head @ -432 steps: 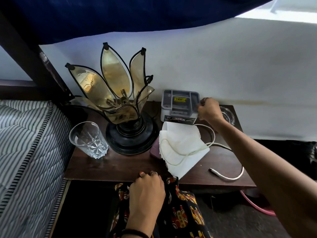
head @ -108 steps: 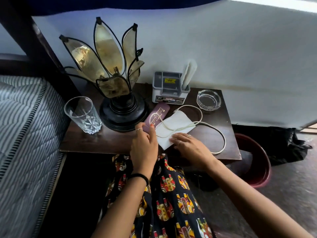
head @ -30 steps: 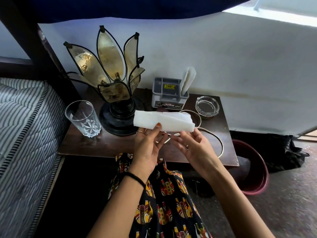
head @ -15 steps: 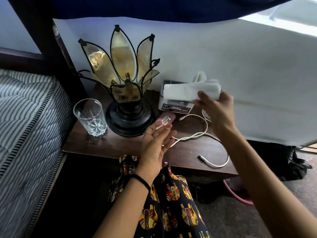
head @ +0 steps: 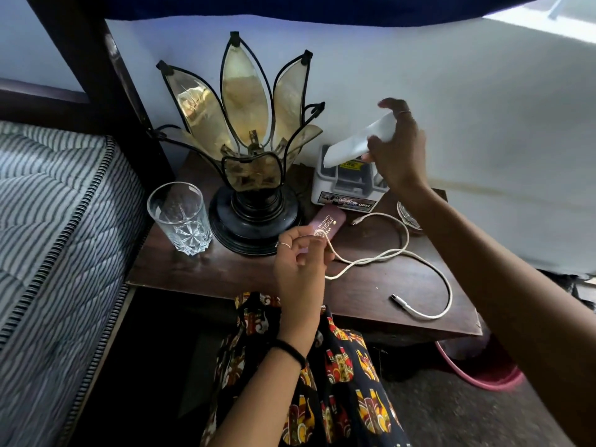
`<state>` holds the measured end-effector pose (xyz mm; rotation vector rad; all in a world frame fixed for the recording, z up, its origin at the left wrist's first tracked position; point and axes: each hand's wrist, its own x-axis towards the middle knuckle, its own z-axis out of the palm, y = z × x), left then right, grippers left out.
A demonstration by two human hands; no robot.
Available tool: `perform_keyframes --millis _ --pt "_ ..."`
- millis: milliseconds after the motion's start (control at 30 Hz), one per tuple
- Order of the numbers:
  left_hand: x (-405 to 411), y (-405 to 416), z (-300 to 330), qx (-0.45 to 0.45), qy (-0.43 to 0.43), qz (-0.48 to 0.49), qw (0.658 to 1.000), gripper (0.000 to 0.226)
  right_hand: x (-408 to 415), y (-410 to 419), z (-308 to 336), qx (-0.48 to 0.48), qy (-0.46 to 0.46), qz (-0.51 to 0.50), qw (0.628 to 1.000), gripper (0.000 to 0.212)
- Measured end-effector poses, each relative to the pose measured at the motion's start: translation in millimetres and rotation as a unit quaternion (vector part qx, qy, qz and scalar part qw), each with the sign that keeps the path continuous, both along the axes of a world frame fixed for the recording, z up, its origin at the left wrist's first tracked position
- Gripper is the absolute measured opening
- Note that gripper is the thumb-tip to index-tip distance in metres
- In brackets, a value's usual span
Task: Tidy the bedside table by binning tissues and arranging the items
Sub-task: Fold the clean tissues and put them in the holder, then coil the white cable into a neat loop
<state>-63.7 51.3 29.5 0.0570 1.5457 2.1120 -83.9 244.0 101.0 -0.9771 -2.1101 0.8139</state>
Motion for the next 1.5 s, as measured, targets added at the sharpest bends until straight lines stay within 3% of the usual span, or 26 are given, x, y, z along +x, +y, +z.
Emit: perform_keyframes --millis 133,333,500,600,767,900,1033,1167,1233,1333,1500 --pt "1.0 -1.5 0.4 -0.041 0.073 0.061 0.995 0.022 -8.1 -1.1 -0.9 0.037 -0.061 0.009 0.997 0.044" --pt "-0.3 1.1 -1.3 -0.064 0.110 0.079 0.989 0.030 -35.8 4.9 -10.3 0.015 -0.222 0.053 0.973 0.058" --pt "-0.6 1.2 -4.3 -0.098 0.131 0.091 0.982 0.039 -45.9 3.2 -36.4 0.004 -0.292 0.066 0.954 0.060" --pt "-6.3 2.1 -7.8 -0.110 0.132 0.097 0.980 0.033 -45.3 3.0 -38.4 0.001 -0.284 0.073 0.956 0.065" --pt "-14.2 -1.7 -10.1 -0.111 0.133 0.094 0.980 0.029 -21.0 -3.2 -21.7 0.052 -0.188 0.086 0.977 0.068" --pt "-17.0 -4.9 -11.6 -0.113 0.141 0.099 0.979 0.028 32.0 -4.8 -21.2 0.124 -0.123 0.070 0.982 0.049" --pt "-12.1 -4.5 -10.8 -0.132 0.166 0.082 0.974 0.025 88.7 2.2 -45.4 0.121 -0.167 -0.010 0.978 0.019" --pt "-3.9 -1.0 -8.7 -0.153 0.198 0.057 0.967 0.026 127.8 14.1 -79.6 -0.021 -0.354 -0.058 0.933 0.031" --pt "-0.9 -0.2 -8.8 -0.160 0.217 0.040 0.962 0.025 132.4 17.5 -93.9 -0.082 -0.401 -0.079 0.909 0.036" --pt "2.6 1.5 -10.1 -0.183 0.258 0.024 0.948 0.025 125.2 19.6 -106.1 -0.107 -0.373 -0.131 0.912 0.046" --pt "7.2 0.3 -8.3 -0.199 0.306 -0.001 0.931 0.038 110.7 19.3 -111.6 -0.138 -0.336 -0.165 0.917 0.026"
